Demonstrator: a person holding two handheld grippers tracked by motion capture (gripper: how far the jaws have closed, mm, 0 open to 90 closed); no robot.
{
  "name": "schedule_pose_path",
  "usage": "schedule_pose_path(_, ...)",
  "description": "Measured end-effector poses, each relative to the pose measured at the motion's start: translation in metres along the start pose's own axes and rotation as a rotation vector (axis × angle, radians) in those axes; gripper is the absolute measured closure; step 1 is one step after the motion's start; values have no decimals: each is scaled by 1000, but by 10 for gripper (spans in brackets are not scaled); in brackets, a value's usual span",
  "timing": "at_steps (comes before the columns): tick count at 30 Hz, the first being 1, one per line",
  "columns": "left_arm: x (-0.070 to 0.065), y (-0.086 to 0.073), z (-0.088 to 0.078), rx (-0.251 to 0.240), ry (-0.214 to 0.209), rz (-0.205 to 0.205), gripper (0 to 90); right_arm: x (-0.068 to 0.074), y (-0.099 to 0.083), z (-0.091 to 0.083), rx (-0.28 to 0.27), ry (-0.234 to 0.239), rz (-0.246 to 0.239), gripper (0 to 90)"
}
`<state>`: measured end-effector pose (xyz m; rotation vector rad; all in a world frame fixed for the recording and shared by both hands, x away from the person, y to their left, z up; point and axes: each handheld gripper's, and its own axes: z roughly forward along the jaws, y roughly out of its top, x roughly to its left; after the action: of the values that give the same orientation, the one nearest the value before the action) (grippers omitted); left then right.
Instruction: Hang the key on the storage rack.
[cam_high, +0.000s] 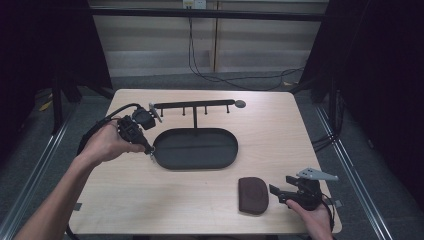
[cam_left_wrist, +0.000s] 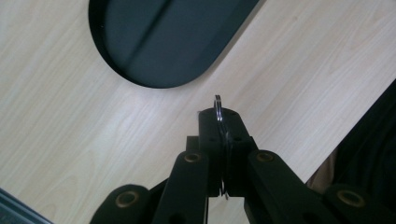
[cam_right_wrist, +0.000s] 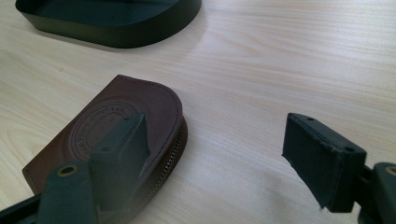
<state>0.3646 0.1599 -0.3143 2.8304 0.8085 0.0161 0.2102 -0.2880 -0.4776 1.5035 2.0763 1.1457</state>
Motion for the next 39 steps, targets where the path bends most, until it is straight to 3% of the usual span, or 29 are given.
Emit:
schedule_pose_path(3,1,3,-3,-12,13,0,891,0,0,0,4,0,2,224)
schedule_pose_path(8,5,10,-9,-23,16,33,891,0,0,0,2,1,0,224)
schedule_pose_path(16,14,17,-12,-20,17,15,891,0,0,0,2,2,3,223)
schedule_pose_path(19,15,20,-13,-17,13,34,891,0,0,0,1,2,4,223)
schedule_pose_path(20,14,23,-13,-23,19,61,891,0,0,0,3,4,3,223)
schedule_pose_path(24,14,29,-11,-8,26,74,891,0,0,0,0,6,3,223)
schedule_pose_path(25,16,33,-12,-12,28,53,891,0,0,0,0,6,4,224)
schedule_pose_path(33,23,41,-16,-7,18,54,892,0,0,0,1,11,6,224)
schedule_pose_path(39,36,47,-19,-20,9,18,891,-1,0,0,-2,15,12,223)
